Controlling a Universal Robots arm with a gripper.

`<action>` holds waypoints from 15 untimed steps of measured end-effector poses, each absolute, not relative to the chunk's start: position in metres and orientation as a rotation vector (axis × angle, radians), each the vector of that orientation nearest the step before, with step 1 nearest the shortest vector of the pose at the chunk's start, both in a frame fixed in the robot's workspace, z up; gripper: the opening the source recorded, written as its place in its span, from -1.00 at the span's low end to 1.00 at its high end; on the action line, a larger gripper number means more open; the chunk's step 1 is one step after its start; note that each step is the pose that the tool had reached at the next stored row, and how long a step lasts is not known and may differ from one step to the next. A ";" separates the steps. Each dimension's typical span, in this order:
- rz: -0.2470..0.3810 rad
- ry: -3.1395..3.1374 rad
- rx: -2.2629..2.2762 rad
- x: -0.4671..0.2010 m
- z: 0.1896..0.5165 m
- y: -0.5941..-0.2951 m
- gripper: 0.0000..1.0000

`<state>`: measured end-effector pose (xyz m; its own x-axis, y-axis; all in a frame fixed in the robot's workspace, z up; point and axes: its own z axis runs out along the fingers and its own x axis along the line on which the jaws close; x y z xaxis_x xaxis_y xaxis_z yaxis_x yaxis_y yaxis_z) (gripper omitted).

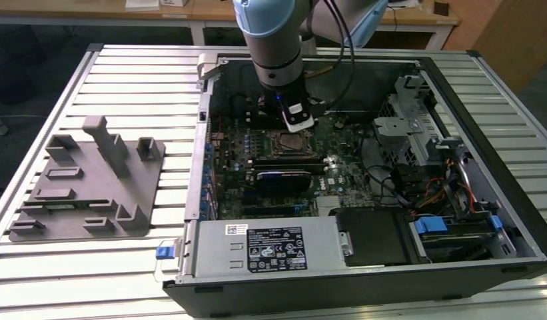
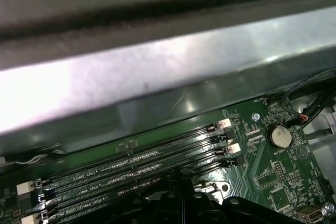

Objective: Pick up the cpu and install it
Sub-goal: 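Install the first cpu locking lever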

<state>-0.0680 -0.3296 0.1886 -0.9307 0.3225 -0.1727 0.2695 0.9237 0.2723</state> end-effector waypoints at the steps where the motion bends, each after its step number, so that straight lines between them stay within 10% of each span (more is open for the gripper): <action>1: 0.361 2.869 0.447 -0.068 0.189 -0.330 -0.79; 15: 0.378 2.868 0.449 -0.061 0.189 -0.332 -0.79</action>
<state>-0.0607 -0.3324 0.1890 -0.9307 0.3244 -0.1690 0.2695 0.9206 0.2826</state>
